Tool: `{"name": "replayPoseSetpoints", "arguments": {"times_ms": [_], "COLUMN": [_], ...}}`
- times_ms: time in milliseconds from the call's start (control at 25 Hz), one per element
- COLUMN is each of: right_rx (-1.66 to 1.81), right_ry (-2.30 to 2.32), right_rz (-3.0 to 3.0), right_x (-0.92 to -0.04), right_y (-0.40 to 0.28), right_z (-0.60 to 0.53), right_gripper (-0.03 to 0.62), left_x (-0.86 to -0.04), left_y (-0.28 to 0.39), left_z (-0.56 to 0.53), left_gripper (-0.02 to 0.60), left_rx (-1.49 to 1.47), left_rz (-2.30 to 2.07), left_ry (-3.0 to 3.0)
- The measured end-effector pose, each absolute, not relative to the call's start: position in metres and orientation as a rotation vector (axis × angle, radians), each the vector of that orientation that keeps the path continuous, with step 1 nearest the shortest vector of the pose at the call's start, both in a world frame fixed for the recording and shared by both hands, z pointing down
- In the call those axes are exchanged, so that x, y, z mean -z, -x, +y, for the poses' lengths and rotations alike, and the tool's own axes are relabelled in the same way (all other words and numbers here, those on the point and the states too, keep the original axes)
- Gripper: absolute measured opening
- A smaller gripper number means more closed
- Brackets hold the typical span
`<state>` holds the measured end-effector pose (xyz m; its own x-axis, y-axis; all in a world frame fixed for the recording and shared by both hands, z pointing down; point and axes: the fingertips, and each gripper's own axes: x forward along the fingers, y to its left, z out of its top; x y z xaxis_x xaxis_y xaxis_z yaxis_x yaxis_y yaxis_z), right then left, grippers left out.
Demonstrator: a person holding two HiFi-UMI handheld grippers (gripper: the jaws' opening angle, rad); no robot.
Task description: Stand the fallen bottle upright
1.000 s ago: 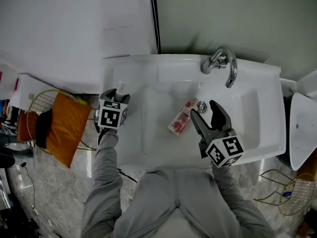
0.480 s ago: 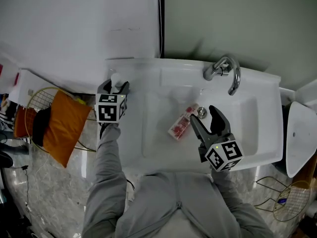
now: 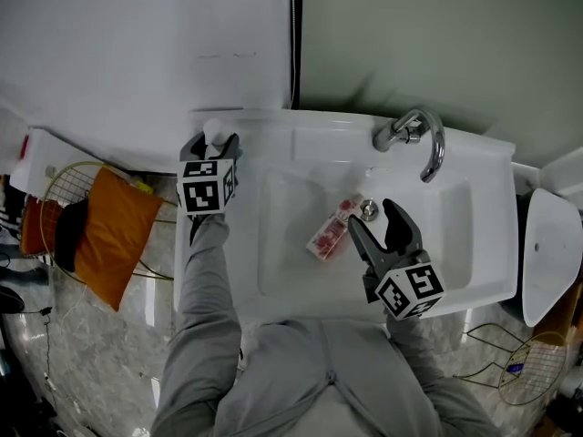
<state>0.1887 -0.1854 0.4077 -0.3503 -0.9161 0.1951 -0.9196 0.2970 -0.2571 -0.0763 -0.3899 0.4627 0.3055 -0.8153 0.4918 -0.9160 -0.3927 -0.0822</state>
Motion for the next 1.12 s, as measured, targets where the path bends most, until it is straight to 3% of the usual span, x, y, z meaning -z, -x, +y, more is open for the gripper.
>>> {"name": "replayPoseSetpoints", "arguments": {"times_ms": [1120], "right_rx": [-0.505], "right_ry": [-1.822], "right_rz": [-2.486], "right_x": [-0.408], "right_y": [-0.192], "right_z": [-0.187], "right_gripper": [0.327], "left_x": [-0.475], "left_y": [0.068], "left_z": [-0.402], "left_gripper": [0.292], "left_rx": [-0.685], "left_rz": [-1.609], "left_ry": [-2.39]}}
